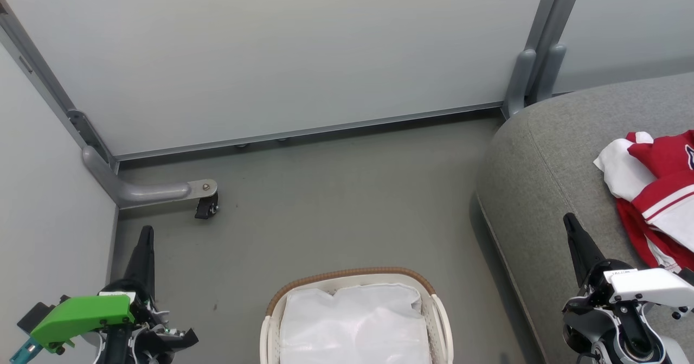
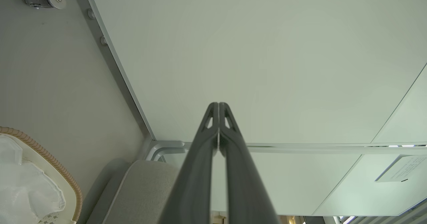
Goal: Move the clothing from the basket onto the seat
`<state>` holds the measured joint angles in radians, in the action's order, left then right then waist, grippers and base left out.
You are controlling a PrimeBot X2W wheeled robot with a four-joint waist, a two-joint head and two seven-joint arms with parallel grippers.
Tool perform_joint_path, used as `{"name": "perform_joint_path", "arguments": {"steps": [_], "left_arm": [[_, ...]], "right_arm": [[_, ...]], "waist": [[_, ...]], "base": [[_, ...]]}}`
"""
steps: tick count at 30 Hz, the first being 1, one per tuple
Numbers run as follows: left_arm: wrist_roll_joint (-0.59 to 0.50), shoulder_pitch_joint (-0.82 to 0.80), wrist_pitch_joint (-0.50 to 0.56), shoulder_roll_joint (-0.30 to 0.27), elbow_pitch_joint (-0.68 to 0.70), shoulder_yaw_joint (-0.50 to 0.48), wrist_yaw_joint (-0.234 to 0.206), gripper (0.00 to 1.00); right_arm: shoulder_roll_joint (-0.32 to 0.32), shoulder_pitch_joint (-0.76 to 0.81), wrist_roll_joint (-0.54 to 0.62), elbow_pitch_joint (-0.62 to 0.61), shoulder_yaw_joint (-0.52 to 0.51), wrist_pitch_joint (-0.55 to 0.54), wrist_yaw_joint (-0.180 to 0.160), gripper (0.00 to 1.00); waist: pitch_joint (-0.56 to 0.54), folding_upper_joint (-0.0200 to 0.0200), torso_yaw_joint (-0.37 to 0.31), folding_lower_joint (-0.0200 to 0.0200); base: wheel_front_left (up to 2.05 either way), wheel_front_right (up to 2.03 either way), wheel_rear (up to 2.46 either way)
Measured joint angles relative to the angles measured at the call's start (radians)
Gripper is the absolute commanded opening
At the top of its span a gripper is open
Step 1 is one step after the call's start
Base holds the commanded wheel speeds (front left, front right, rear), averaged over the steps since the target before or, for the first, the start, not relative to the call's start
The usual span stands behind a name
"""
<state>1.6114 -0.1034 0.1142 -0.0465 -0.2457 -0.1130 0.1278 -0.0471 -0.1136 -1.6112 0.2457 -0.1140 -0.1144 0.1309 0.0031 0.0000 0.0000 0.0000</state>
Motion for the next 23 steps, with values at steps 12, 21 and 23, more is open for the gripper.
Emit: {"name": "perform_joint_path", "arguments": {"steps": [12, 21, 23], "left_arm": [[0.000, 0.000, 0.000, 0.000, 0.000, 0.000, 0.000, 0.00], [0.000, 0.000, 0.000, 0.000, 0.000, 0.000, 0.000, 0.00], [0.000, 0.000, 0.000, 0.000, 0.000, 0.000, 0.000, 0.00]], "right_arm": [[0.000, 0.000, 0.000, 0.000, 0.000, 0.000, 0.000, 0.00], [0.000, 0.000, 0.000, 0.000, 0.000, 0.000, 0.000, 0.00], [0.000, 0.000, 0.000, 0.000, 0.000, 0.000, 0.000, 0.00]], "waist": [[0.000, 0.0000, 0.000, 0.0000], [0.000, 0.0000, 0.000, 0.0000], [0.000, 0.0000, 0.000, 0.0000]], "base": [[0.00, 0.00, 0.00], [0.00, 0.00, 0.00], [0.00, 0.00, 0.00]]}}
